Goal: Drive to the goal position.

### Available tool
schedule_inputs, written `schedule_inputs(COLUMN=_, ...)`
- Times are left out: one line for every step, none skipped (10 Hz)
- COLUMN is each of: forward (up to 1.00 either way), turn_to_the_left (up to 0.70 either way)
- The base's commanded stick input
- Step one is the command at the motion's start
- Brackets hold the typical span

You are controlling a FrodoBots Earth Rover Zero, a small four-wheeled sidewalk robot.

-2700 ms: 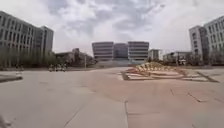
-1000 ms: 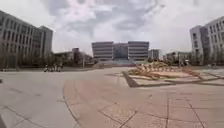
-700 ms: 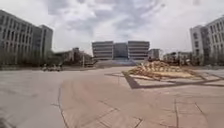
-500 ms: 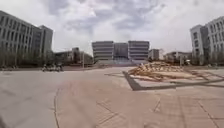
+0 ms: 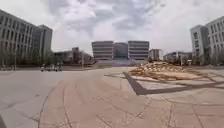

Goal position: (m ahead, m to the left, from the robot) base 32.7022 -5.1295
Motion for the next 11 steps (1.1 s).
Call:
schedule_inputs(forward=0.70, turn_to_the_left=0.02)
schedule_inputs(forward=0.70, turn_to_the_left=0.00)
schedule_inputs(forward=0.70, turn_to_the_left=0.01)
schedule_inputs(forward=0.70, turn_to_the_left=0.01)
schedule_inputs(forward=0.70, turn_to_the_left=0.02)
schedule_inputs(forward=0.70, turn_to_the_left=0.02)
schedule_inputs(forward=0.70, turn_to_the_left=0.01)
schedule_inputs(forward=0.70, turn_to_the_left=0.01)
schedule_inputs(forward=0.70, turn_to_the_left=0.02)
schedule_inputs(forward=0.70, turn_to_the_left=0.03)
schedule_inputs(forward=0.70, turn_to_the_left=0.04)
